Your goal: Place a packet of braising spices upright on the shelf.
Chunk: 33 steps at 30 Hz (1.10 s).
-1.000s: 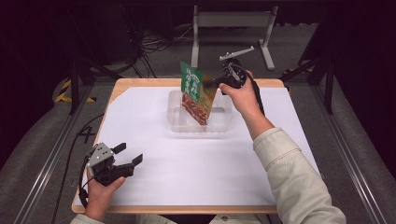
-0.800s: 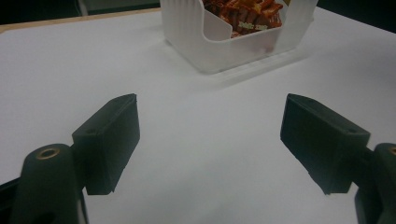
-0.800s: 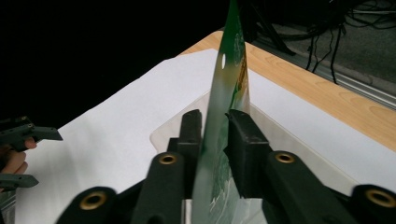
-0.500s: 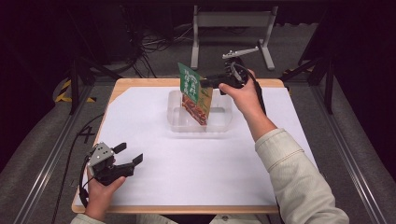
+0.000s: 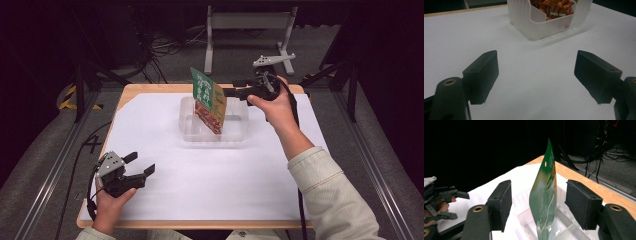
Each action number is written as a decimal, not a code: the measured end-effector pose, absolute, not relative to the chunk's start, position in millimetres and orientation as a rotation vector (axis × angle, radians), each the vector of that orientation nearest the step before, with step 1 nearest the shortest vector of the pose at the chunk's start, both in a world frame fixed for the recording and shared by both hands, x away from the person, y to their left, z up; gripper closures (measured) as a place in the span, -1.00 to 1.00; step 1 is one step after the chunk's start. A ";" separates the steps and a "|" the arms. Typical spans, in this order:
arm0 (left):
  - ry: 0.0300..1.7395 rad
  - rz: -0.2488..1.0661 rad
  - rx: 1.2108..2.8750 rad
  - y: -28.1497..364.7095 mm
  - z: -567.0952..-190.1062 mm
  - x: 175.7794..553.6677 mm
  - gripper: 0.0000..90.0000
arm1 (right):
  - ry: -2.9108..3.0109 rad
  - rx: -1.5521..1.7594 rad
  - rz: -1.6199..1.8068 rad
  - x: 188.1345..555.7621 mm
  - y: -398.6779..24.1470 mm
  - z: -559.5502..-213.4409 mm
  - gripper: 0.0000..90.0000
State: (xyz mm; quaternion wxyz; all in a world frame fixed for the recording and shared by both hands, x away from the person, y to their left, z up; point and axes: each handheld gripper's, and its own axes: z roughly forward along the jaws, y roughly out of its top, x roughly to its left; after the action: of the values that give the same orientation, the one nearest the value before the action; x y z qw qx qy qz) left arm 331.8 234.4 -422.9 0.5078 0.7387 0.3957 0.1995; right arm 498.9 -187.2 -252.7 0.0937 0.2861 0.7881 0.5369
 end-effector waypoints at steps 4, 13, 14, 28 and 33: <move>0.945 0.481 1.781 233.1 -422.4 333.4 -0.54 | 2.316 0.825 1.600 487.1 -197.4 -249.4 -0.22; 0.931 0.475 1.787 228.5 -421.5 337.3 -0.55 | 2.288 0.782 1.593 460.9 -220.1 -242.8 -0.28; 0.933 0.475 1.787 228.0 -421.5 337.5 -0.54 | 2.286 0.779 1.595 458.3 -222.8 -242.6 -0.29; 0.925 0.461 1.782 226.4 -421.1 339.3 -0.54 | 2.254 0.768 1.589 435.7 -254.6 -244.9 -0.36; 0.917 0.451 1.781 227.0 -420.3 339.0 -0.54 | 2.229 0.756 1.597 429.8 -263.1 -247.5 -0.28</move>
State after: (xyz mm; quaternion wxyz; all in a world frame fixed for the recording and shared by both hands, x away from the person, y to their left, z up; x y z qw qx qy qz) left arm 339.0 227.0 -420.3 0.5176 0.7420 0.3822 0.1881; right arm 429.8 -263.1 -247.5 0.1480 0.2628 0.7749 0.5554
